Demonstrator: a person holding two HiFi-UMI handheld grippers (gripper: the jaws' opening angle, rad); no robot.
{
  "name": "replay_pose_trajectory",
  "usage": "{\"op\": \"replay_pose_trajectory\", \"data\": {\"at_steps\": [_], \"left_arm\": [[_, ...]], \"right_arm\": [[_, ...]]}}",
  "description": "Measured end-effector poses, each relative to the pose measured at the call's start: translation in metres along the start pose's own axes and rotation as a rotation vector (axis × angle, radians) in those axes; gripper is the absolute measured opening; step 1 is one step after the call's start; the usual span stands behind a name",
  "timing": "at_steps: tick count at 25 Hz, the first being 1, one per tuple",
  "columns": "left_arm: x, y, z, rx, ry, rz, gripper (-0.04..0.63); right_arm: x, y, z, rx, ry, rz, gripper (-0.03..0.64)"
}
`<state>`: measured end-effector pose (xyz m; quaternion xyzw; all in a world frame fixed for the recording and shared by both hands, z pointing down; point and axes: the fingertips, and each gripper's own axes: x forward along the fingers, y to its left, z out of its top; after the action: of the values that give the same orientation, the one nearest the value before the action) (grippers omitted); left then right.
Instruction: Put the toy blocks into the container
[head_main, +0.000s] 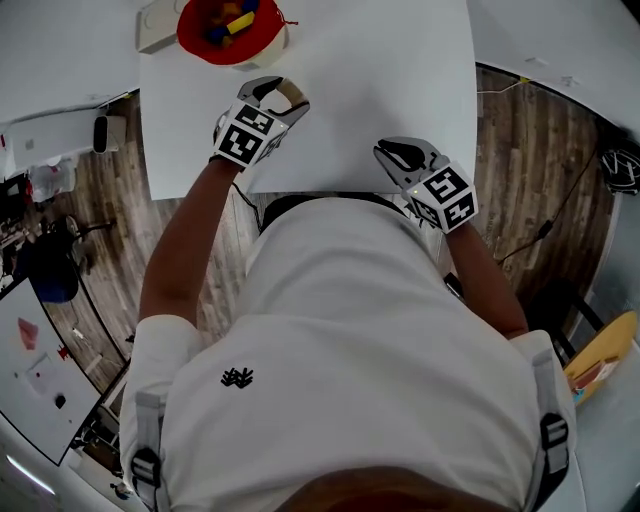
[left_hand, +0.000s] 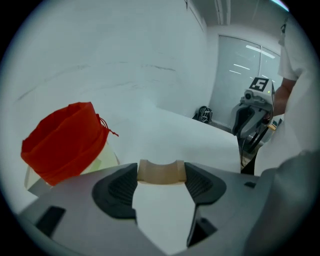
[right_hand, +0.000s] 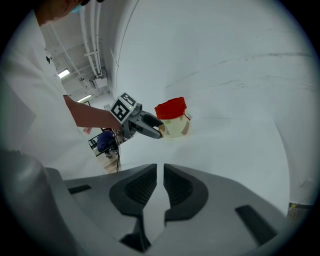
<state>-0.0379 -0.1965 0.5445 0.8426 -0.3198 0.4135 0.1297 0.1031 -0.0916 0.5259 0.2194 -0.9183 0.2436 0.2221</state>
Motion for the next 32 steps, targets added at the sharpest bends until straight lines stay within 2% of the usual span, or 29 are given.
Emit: {"op": "replay_pose_trajectory", "data": {"at_steps": [6, 11, 17, 23, 32], "left_arm": [[-0.046, 0.021, 0.029, 0.034, -0.066, 0.024, 0.298], [-0.086, 0.059, 0.057, 0.047, -0.122, 0.078, 0.296], [-0.105, 0.123, 0.069, 0.071, -0.110, 0.158, 0.297], [-0.088, 0.162, 0.068, 0.085, -0.055, 0.153, 0.297], [-0.051, 0.195, 0.052, 0.141, 0.114, 0.123, 0.296]], "right_arm": [[0.013, -0.002, 0.004, -0.012, -0.008, 0.031, 0.043], [0.020, -0.003, 0.009, -0.004, -0.009, 0.045, 0.043], [0.027, 0.000, 0.010, -0.007, 0.004, 0.062, 0.043], [0.025, -0.009, 0.009, 0.014, 0.011, 0.046, 0.043], [0.024, -0.016, 0.010, 0.046, 0.015, 0.028, 0.043]]}}
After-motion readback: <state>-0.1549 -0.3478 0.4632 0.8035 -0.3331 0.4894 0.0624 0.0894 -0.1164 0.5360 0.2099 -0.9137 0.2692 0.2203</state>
